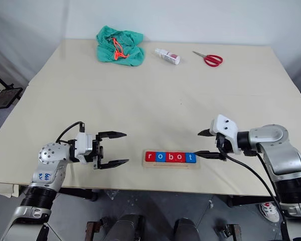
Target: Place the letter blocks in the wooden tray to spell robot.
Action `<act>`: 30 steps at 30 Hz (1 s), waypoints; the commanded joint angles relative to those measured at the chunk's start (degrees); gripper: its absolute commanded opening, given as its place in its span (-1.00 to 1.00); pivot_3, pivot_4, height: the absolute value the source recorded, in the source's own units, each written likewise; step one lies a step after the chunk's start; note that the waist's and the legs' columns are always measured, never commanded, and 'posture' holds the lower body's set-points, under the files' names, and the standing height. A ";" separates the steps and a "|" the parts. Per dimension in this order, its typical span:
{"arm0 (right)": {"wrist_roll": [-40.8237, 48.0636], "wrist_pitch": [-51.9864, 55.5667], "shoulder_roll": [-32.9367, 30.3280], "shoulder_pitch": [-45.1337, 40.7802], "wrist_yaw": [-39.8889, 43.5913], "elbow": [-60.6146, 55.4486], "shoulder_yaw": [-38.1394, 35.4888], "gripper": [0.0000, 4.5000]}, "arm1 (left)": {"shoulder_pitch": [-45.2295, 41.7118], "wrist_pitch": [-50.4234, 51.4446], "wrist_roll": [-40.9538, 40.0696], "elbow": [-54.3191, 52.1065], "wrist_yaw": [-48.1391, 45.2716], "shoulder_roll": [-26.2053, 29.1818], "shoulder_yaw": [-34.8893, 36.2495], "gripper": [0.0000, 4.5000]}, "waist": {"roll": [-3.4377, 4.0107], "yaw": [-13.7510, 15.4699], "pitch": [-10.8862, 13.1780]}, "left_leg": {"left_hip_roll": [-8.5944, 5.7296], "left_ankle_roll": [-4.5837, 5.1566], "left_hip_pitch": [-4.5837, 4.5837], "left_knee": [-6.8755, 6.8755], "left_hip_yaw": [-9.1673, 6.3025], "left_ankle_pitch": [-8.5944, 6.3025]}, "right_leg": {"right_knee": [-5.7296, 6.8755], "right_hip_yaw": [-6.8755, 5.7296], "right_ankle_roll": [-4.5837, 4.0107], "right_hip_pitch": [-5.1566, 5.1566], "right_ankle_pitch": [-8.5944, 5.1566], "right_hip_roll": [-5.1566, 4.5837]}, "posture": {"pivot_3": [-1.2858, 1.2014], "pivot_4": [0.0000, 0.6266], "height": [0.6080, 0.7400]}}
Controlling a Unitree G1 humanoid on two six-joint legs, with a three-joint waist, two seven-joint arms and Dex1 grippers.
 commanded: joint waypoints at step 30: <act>8.98 -11.11 -6.71 8.96 10.92 18.30 -15.33 0.98 | 0.96 9.56 -2.58 0.48 5.31 9.91 12.65 1.00 | -0.03 -0.15 0.02 | 0.02 0.00 0.05 -0.04 0.05 0.00 | -0.02 0.01 0.00 0.02 0.00 0.00 | 0.03 -0.52 1.00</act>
